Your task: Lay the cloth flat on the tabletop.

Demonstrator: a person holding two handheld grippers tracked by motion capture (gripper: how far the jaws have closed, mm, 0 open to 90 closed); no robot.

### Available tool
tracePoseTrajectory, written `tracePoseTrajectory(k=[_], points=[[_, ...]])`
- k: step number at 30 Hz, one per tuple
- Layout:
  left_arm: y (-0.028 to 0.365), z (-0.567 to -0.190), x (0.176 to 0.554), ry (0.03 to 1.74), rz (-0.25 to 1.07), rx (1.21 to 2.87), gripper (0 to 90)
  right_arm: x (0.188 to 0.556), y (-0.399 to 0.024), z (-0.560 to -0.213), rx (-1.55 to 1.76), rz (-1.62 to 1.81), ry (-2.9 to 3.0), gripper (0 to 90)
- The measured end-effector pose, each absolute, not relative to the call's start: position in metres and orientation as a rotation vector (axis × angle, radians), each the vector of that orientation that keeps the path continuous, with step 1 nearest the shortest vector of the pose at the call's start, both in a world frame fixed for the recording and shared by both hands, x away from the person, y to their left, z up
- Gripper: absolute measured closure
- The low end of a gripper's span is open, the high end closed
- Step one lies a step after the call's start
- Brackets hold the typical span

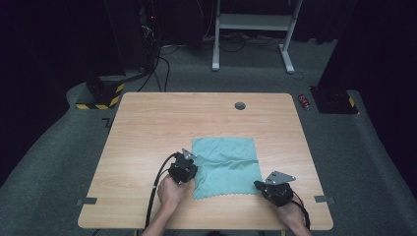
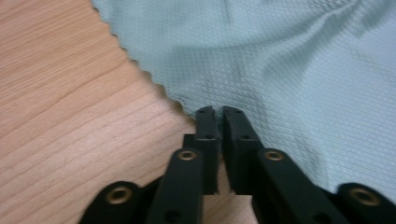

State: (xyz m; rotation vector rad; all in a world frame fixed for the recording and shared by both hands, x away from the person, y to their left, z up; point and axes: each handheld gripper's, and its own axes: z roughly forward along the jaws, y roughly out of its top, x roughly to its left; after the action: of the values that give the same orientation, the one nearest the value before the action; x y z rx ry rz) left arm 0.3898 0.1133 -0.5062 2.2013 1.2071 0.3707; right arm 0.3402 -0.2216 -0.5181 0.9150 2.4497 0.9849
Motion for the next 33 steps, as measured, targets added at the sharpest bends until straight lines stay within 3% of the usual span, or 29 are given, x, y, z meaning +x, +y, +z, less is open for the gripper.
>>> tracePoseTrajectory(k=[11, 15, 18, 27, 33], points=[[0.128, -0.501, 0.382, 1.205, 0.362, 2.228, 89.8, 0.325, -0.222, -0.514, 0.869, 0.974, 2.527, 89.7], [0.126, -0.498, 0.369, 1.159, 0.309, 2.189, 72.4, 0.323, -0.223, -0.51, 0.872, 1.006, 2.493, 83.3], [0.121, -0.5, 0.358, 1.145, 0.325, 2.193, 65.9, 0.329, -0.224, -0.506, 0.899, 1.026, 2.46, 80.7], [0.12, -0.507, 0.35, 1.149, 0.404, 2.229, 66.9, 0.337, -0.218, -0.517, 0.912, 0.995, 2.472, 79.2], [0.128, -0.505, 0.339, 1.162, 0.355, 2.217, 64.2, 0.324, -0.221, -0.516, 0.894, 0.994, 2.492, 77.1]])
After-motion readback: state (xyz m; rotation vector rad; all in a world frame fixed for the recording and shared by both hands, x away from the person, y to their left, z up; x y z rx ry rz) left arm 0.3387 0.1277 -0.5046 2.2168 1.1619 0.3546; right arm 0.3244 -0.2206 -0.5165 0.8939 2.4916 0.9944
